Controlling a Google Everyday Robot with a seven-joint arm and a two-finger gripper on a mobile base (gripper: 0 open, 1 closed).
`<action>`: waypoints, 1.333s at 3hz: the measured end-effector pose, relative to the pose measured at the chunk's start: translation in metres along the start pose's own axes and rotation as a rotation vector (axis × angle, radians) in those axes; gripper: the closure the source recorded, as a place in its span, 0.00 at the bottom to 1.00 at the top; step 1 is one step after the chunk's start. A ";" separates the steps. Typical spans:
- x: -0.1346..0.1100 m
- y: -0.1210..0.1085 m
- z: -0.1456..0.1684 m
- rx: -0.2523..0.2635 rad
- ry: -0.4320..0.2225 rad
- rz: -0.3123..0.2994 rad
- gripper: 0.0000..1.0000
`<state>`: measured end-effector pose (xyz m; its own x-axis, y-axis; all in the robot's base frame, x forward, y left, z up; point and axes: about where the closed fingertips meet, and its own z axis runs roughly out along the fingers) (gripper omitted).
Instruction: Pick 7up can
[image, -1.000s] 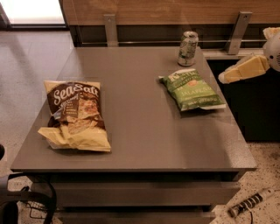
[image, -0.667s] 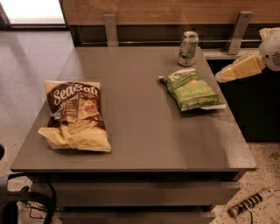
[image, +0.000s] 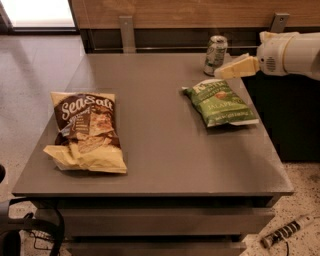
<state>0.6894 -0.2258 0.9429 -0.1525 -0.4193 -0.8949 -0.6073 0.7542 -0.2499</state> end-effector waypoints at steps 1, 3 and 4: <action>-0.002 -0.005 0.040 -0.011 -0.081 0.040 0.00; -0.001 -0.027 0.100 -0.045 -0.205 0.173 0.00; 0.003 -0.035 0.114 -0.046 -0.217 0.217 0.00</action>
Offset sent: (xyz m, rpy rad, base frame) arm 0.1001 0.0292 -0.0323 0.2614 -0.0788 0.0225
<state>0.7988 -0.1955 0.9067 -0.1150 -0.1294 -0.9849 -0.6145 0.7883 -0.0318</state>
